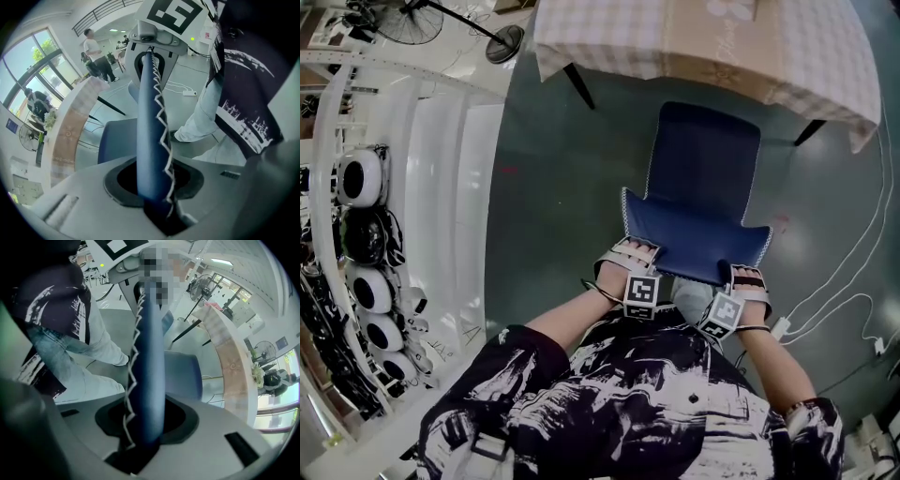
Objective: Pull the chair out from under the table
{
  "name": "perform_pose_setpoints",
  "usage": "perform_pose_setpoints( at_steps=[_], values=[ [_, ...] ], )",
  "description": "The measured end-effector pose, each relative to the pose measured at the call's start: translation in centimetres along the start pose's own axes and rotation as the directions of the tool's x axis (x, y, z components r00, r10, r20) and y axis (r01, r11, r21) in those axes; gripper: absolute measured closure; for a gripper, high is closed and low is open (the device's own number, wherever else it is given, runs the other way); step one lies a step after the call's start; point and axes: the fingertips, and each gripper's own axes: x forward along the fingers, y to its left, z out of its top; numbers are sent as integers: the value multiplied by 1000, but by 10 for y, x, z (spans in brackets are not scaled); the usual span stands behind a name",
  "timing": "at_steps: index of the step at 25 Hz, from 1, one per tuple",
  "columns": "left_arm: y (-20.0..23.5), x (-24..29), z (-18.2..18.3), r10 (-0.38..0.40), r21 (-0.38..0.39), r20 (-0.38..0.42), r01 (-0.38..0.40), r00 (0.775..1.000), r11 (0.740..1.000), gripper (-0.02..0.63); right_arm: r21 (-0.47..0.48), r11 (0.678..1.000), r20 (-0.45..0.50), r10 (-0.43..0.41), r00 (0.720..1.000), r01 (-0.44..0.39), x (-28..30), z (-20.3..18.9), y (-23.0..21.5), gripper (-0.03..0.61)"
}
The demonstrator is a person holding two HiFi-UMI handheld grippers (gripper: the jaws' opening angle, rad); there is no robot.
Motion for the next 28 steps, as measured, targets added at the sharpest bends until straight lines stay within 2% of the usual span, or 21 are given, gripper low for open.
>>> perform_pose_setpoints(
  at_steps=[10, 17, 20, 24, 25, 28],
  values=[
    [-32, -4, 3, -27, -13, -3, 27, 1000, 1000, 509, 1, 1000, -8, 24, 1000, -24, -6, 0, 31, 449],
    [-34, -5, 6, -23, -16, 17, 23, 1000, 1000, 509, -2, 1000, -2, 21, 1000, -21, -8, 3, 34, 439],
    [-38, -5, 4, -51, -17, 18, 52, 999, 999, 454, -27, 999, 18, 37, 999, -36, -13, 7, 34, 398],
    [-38, -15, 5, -126, -20, 63, 128, 990, 992, 384, -84, 983, 63, 171, 983, -166, -16, -1, 51, 334],
    [-34, -21, 3, -141, -17, 73, 142, 987, 990, 452, -89, 975, 85, 209, 974, -201, -22, -2, 51, 336],
    [-31, -41, -7, -242, -16, 95, 245, 966, 969, 420, -100, 956, 135, 288, 948, -277, -47, 0, 38, 335]
  ],
)
